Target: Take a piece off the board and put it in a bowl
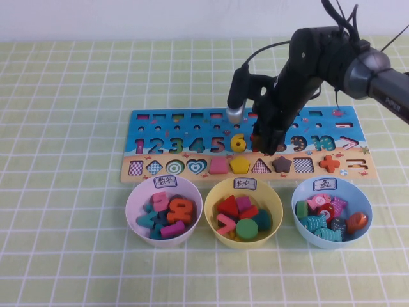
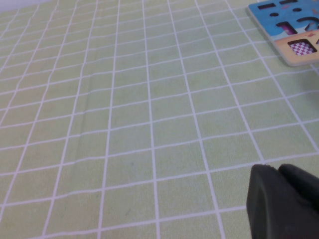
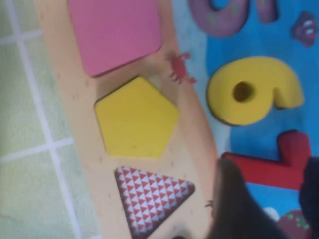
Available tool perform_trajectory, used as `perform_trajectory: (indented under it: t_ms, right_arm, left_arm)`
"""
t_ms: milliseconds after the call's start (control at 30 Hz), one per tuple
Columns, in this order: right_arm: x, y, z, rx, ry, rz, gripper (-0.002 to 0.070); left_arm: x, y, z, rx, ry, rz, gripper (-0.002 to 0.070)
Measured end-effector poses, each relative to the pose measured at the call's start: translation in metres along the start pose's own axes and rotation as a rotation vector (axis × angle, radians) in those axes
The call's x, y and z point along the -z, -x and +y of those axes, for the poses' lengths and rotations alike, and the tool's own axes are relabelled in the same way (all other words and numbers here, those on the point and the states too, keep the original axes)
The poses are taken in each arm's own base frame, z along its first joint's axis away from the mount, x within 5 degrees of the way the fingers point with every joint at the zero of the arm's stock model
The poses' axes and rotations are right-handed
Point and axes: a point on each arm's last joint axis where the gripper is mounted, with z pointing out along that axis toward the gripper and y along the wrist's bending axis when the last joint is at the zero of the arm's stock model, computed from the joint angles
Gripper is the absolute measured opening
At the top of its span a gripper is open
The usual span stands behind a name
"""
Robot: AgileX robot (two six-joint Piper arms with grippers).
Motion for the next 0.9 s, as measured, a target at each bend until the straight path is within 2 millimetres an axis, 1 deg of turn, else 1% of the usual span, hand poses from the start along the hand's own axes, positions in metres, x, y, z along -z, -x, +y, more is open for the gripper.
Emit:
perform_trajectory:
  t_ms: [67,133,200,367,467,600,733,900]
  right_arm:
    - [0.003,0.002,-0.001,-0.026,-0.002,-0.003,0.0295]
    - [0.007,0.003,-0.002,-0.087,-0.006,-0.005,0.0326]
    - [0.012,0.006,-0.005,-0.221,-0.018,-0.019,0.0339]
    - [0.028,0.015,-0.011,-0.734,-0.049,-0.061,0.035]
    - [0.034,0.014,-0.012,-0.913,-0.079,-0.035,0.035]
    - [0.035,0.012,-0.012,-1.034,-0.09,-0.008,0.035]
    - [0.035,0.011,-0.012,-1.086,-0.091,0.009,0.035]
    - [0.02,0.01,-0.008,-1.09,-0.12,0.068,0.0351]
  left_arm:
    - [0.0,0.0,0.0,0.0,0.0,0.0,-0.0005]
    - [0.0,0.0,0.0,0.0,0.0,0.0,-0.0005]
    - [0.0,0.0,0.0,0.0,0.0,0.0,-0.0005]
    - [0.0,0.0,0.0,0.0,0.0,0.0,-0.0005]
    - [0.0,0.0,0.0,0.0,0.0,0.0,-0.0004]
    - [0.0,0.0,0.0,0.0,0.0,0.0,-0.0005]
    - [0.0,0.0,0.0,0.0,0.0,0.0,-0.0005]
    - [0.0,0.0,0.0,0.0,0.0,0.0,-0.0004]
